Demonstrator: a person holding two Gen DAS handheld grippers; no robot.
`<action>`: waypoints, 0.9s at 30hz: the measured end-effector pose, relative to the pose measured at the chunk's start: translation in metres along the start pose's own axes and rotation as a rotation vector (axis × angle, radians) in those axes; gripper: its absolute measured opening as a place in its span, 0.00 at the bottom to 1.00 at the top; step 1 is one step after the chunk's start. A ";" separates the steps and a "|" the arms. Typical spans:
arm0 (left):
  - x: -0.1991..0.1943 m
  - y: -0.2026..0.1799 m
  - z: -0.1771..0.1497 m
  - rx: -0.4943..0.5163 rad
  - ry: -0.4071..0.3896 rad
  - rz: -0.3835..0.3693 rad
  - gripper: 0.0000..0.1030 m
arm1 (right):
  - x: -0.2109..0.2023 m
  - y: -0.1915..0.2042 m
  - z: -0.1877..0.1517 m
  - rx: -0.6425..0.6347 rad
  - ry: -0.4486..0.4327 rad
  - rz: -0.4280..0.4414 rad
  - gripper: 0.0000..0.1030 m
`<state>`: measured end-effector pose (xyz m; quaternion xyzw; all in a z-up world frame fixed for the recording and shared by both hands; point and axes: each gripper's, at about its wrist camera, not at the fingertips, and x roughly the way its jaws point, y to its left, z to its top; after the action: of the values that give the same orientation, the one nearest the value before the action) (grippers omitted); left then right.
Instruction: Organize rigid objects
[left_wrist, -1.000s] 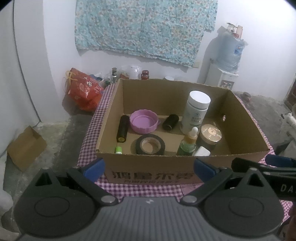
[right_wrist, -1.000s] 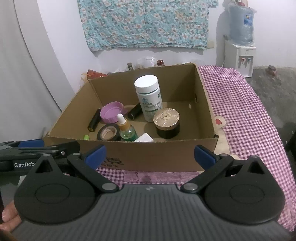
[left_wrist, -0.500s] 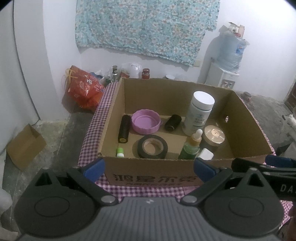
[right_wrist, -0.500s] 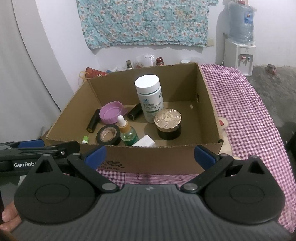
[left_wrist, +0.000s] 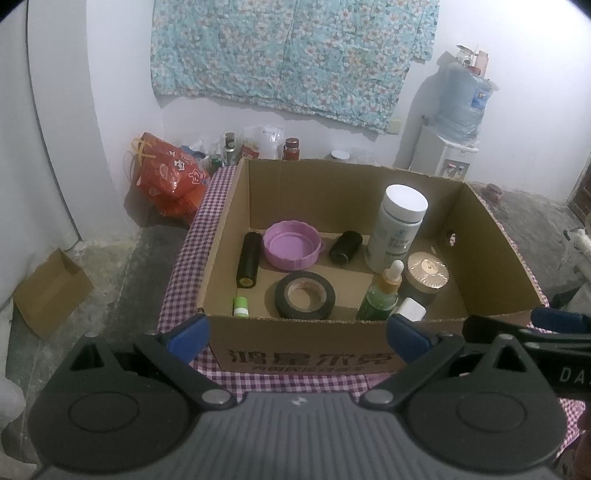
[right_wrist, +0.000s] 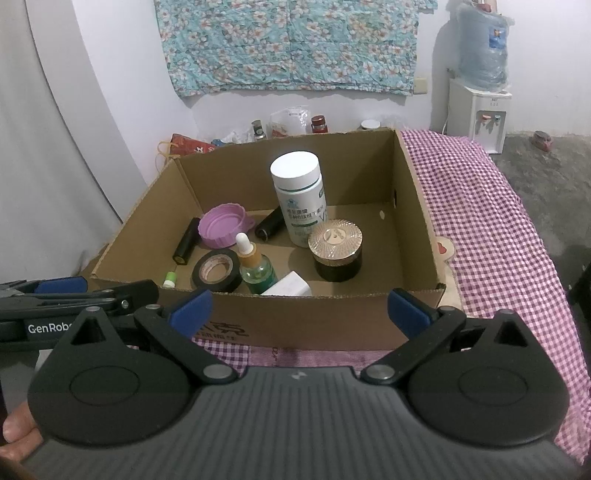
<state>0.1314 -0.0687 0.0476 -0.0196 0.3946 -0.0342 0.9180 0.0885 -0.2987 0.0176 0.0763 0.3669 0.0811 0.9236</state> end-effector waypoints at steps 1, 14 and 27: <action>0.000 0.001 0.000 0.000 0.000 0.000 0.99 | 0.000 0.000 0.001 -0.002 0.000 0.000 0.98; 0.000 -0.002 0.000 0.003 -0.002 0.003 0.99 | -0.002 -0.002 0.002 -0.003 0.001 0.001 0.98; 0.000 -0.002 0.000 0.003 -0.003 0.002 0.99 | -0.002 -0.001 0.002 -0.002 0.002 0.001 0.98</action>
<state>0.1312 -0.0703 0.0480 -0.0182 0.3932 -0.0339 0.9186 0.0884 -0.3006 0.0200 0.0753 0.3676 0.0821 0.9233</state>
